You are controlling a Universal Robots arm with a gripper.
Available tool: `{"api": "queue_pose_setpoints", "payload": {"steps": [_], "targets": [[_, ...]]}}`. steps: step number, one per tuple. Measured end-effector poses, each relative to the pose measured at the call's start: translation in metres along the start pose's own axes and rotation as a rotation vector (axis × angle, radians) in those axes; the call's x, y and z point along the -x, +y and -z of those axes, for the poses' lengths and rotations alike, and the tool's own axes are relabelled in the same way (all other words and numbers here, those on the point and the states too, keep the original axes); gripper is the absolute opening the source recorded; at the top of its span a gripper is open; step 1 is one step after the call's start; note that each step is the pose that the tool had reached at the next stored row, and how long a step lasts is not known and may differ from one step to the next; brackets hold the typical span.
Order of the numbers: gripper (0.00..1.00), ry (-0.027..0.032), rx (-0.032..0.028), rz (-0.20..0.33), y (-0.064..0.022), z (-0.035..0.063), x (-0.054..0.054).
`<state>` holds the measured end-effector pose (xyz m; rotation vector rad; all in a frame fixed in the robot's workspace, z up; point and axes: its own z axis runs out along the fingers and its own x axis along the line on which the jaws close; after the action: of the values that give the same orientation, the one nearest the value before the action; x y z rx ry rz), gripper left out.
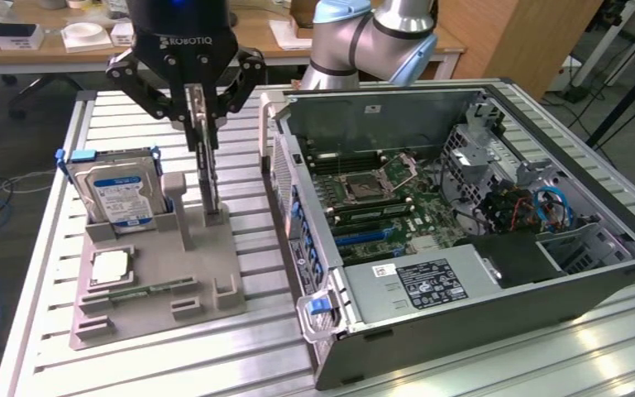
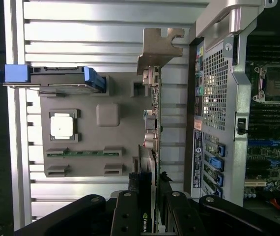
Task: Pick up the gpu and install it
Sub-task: 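Pick up the gpu and move the gpu toward the slot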
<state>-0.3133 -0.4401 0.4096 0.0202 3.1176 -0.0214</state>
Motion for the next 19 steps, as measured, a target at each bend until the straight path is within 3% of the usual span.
{"api": "queue_pose_setpoints", "payload": {"steps": [19], "targets": [[0.26, 0.0002, -0.0002, 0.000, 0.0003, -0.0006, 0.013]]}}
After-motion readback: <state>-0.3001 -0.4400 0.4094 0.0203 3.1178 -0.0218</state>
